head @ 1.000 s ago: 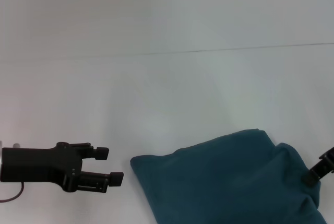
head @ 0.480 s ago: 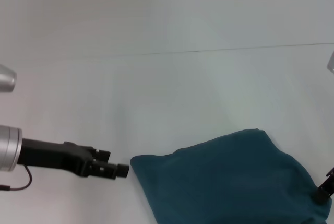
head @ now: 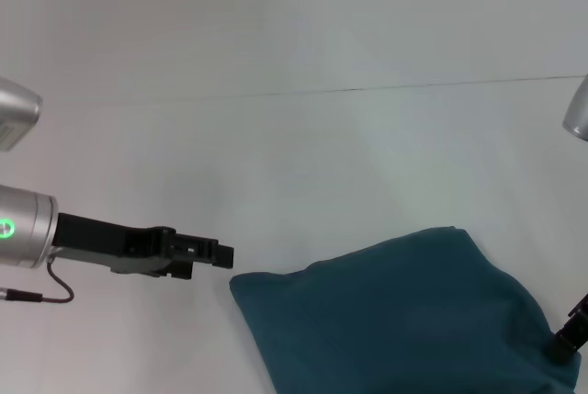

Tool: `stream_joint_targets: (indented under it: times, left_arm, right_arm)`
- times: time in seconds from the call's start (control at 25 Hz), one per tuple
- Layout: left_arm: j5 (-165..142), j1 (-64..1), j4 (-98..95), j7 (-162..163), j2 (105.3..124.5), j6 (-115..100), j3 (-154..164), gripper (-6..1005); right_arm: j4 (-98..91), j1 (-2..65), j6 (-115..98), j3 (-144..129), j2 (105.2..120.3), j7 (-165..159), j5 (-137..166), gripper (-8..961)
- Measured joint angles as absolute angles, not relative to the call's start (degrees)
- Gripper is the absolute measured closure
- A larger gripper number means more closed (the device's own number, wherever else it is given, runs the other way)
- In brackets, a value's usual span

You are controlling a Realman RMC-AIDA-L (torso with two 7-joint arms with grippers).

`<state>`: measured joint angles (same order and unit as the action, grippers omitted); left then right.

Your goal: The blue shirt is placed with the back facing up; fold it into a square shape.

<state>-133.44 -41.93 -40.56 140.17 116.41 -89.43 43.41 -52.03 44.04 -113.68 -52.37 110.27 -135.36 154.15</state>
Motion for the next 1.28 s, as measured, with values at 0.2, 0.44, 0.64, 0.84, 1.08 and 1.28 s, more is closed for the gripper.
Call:
stream_joint_targets:
  times: [0.2, 0.44, 0.64, 0.84, 1.08, 1.28]
  left_arm:
    - [-133.6, -42.7, -38.4, 142.2, 116.73, -88.4, 43.6, 94]
    - [-135.7, -44.2, -34.3, 142.5, 117.48, -85.8, 43.8, 94]
    - [-136.0, -44.4, -33.6, 143.1, 118.84, -83.7, 45.5, 95]
    - [-136.1, -44.5, -32.7, 143.1, 119.54, -81.4, 45.7, 98]
    - [-136.1, -44.6, -32.3, 143.1, 120.46, -79.1, 45.8, 103]
    - [-136.1, -45.4, -31.6, 143.1, 121.01, -77.7, 46.3, 108]
  right_arm:
    - [-52.2, 43.5, -113.7, -52.4, 110.31, -134.9, 154.2, 927]
    - [-52.1, 43.4, -113.7, -52.5, 110.51, -133.7, 154.2, 926]
    - [-52.1, 43.3, -113.7, -52.9, 110.53, -133.2, 154.3, 926]
    - [-52.1, 43.3, -113.7, -53.3, 110.94, -133.2, 154.3, 926]
    - [-52.2, 43.2, -113.7, -53.4, 111.14, -133.1, 154.3, 926]
    - [-52.3, 43.1, -113.7, -53.4, 111.22, -133.1, 154.2, 927]
